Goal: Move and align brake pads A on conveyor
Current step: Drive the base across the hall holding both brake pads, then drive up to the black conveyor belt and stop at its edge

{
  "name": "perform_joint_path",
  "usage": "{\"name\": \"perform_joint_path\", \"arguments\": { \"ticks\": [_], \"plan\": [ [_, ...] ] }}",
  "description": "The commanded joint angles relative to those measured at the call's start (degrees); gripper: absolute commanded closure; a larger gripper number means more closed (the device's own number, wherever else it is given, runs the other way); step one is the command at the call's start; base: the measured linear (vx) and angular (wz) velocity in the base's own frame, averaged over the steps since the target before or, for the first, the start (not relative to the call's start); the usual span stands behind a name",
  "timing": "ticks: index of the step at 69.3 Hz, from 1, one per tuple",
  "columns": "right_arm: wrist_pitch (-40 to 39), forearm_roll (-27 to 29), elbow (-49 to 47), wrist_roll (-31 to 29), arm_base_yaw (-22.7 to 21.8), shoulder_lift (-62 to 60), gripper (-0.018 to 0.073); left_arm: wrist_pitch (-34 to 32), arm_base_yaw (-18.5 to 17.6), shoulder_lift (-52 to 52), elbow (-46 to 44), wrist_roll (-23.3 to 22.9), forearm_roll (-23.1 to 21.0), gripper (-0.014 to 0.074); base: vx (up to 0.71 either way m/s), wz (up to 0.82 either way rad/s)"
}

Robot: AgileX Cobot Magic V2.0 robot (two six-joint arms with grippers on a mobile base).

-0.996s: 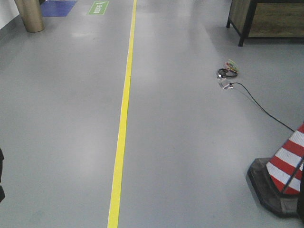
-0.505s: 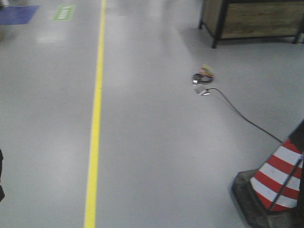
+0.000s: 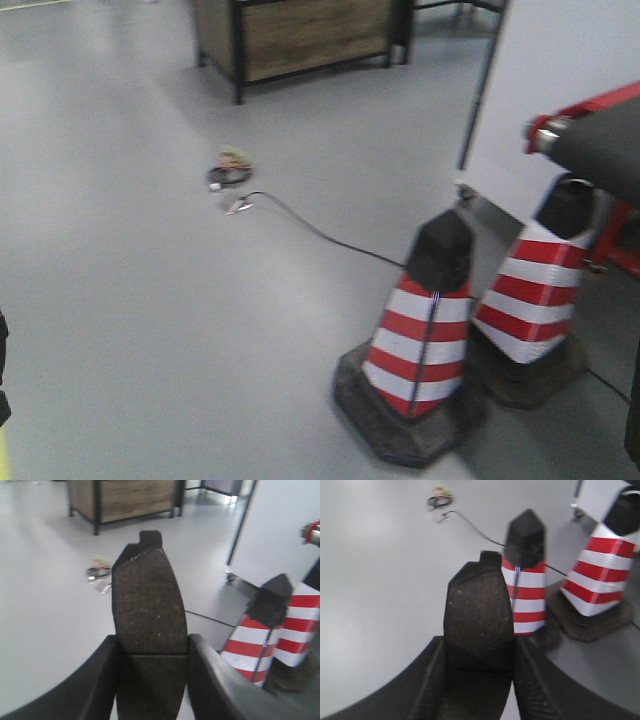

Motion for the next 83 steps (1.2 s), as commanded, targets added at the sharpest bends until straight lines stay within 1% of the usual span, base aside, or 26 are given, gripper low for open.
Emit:
{"name": "perform_joint_path", "arguments": {
  "ticks": [1,50,83],
  "plan": [
    [-5.2,-0.5,-1.8,-0.3,-0.4,0.1,0.0566,-5.3,-0.2,-0.1,-1.7,-0.5,-0.4,0.0603,0.22,-0.84],
    [-5.2,-0.5,-1.8,-0.3,-0.4,0.1,0.0566,-5.3,-0.2,-0.1,-1.7,-0.5,-0.4,0.0603,0.2,-0.79],
    [-5.2,-0.5,-1.8,-0.3,-0.4,0.1,0.0566,-5.3,-0.2,-0.1,-1.7,-0.5,-0.4,0.0603,0.1,-0.73]
  ]
}}
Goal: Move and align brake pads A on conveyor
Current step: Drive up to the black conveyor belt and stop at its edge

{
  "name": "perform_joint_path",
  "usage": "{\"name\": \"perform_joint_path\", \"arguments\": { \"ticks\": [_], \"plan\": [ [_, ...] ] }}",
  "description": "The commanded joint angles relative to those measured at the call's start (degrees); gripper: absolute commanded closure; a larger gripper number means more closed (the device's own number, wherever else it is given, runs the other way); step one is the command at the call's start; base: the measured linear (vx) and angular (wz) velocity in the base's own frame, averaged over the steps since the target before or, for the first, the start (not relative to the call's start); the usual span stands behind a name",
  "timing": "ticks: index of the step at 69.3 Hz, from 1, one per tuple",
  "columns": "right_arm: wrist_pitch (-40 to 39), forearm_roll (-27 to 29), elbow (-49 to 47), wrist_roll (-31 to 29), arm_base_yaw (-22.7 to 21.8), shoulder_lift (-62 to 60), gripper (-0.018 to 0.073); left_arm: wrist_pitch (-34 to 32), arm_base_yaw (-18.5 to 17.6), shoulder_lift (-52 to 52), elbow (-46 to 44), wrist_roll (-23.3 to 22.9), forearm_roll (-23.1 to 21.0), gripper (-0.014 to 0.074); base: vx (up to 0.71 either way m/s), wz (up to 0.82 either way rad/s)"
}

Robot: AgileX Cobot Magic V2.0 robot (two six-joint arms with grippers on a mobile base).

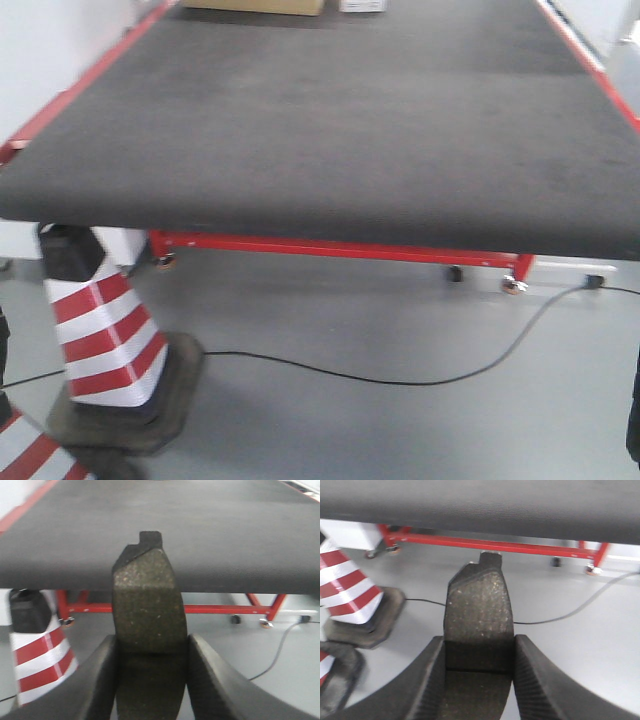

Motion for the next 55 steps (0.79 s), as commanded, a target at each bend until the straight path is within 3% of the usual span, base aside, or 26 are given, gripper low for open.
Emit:
{"name": "perform_joint_path", "arguments": {
  "ticks": [1,55],
  "plan": [
    [-5.2,-0.4,-1.8,-0.3,-0.4,0.1,0.0566,-5.3,-0.2,-0.1,-1.7,-0.5,-0.4,0.0603,0.04,-0.49],
    [-5.2,-0.4,-1.8,-0.3,-0.4,0.1,0.0566,-5.3,-0.2,-0.1,-1.7,-0.5,-0.4,0.0603,0.12,-0.2]
  ]
}}
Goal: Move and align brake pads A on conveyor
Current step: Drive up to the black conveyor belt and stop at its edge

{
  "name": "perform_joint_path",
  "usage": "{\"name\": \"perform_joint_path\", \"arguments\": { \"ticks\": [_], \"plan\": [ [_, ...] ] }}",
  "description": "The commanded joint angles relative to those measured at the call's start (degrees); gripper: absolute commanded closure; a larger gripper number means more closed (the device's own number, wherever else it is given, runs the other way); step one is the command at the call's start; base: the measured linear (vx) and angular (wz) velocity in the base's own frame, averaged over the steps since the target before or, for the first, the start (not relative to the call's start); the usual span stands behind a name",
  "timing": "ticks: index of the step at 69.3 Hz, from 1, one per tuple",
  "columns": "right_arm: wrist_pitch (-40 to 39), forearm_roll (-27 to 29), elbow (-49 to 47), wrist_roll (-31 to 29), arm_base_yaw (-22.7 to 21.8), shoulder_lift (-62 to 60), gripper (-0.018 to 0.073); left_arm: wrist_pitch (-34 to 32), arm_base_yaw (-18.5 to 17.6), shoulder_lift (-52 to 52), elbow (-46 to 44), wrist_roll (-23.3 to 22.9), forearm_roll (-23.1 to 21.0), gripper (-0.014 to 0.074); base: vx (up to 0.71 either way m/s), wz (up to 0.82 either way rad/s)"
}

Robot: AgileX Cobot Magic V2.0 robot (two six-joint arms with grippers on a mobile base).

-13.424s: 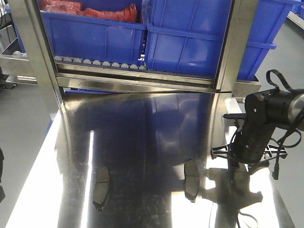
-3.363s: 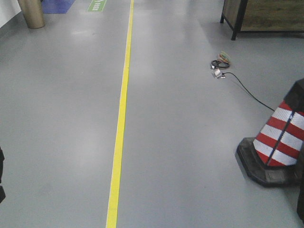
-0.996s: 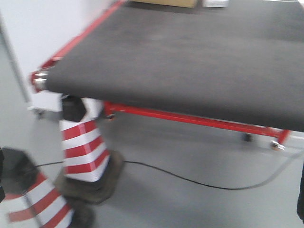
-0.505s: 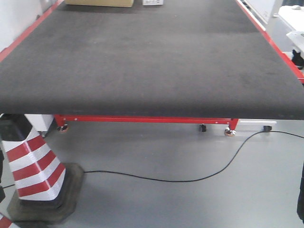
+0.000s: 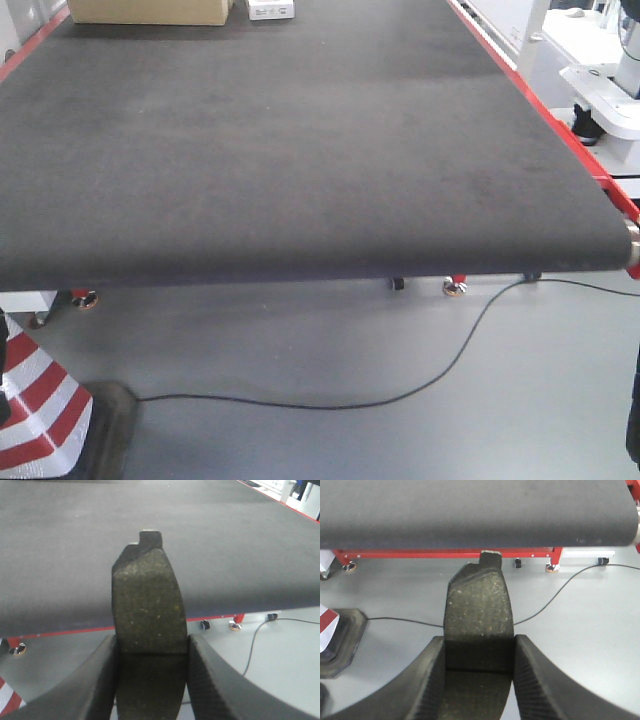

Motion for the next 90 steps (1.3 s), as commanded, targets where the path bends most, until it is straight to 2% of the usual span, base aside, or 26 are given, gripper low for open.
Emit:
{"name": "perform_joint_path", "arguments": {
  "ticks": [1,90],
  "plan": [
    [-5.2,-0.4,-1.8,-0.3,-0.4,0.1,0.0566,-5.3,-0.2,-0.1,-1.7,-0.5,-0.4,0.0603,0.25,0.03],
    [-5.2,-0.4,-1.8,-0.3,-0.4,0.1,0.0566,-5.3,-0.2,-0.1,-1.7,-0.5,-0.4,0.0603,0.32,0.02]
  ]
}}
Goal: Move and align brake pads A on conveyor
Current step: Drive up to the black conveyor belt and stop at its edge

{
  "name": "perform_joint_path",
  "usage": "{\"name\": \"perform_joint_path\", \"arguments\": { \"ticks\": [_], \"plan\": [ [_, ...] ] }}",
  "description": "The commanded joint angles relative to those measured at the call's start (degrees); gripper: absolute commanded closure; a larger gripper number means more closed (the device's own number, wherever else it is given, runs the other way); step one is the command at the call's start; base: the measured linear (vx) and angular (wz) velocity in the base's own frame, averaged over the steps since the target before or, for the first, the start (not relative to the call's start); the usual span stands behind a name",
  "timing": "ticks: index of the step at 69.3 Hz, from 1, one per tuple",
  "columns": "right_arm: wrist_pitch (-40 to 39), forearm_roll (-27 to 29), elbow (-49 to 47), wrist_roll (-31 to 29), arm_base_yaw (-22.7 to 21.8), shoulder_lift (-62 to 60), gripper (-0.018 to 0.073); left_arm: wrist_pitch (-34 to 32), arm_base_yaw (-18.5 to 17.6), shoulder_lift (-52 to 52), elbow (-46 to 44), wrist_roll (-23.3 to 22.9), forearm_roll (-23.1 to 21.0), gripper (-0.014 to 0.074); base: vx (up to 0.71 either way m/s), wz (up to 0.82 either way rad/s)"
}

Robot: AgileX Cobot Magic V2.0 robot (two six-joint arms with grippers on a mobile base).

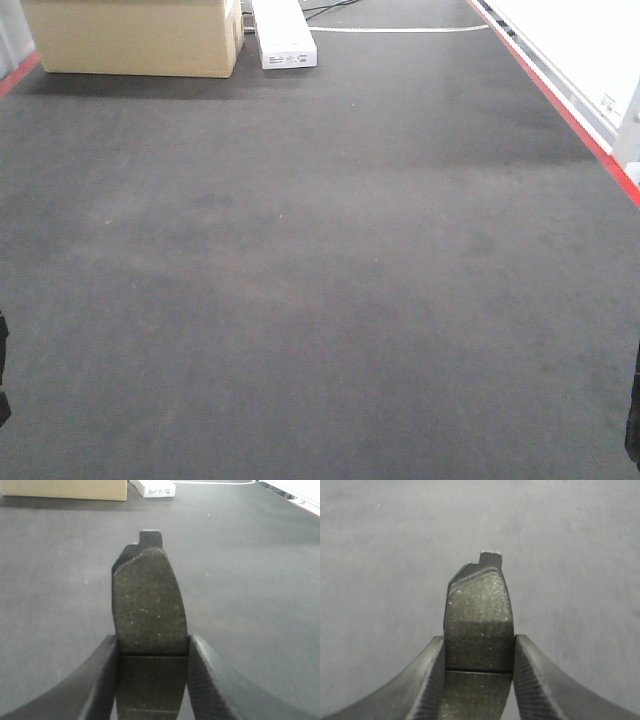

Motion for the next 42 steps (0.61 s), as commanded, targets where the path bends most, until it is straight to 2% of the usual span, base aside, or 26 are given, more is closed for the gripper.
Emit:
{"name": "perform_joint_path", "arguments": {
  "ticks": [1,42],
  "plan": [
    [-5.2,-0.4,-1.8,-0.3,-0.4,0.1,0.0566,-5.3,-0.2,-0.1,-1.7,-0.5,-0.4,0.0603,0.25,-0.01],
    [-5.2,-0.4,-1.8,-0.3,-0.4,0.1,0.0566,-5.3,-0.2,-0.1,-1.7,-0.5,-0.4,0.0603,0.15,0.04]
  ]
}}
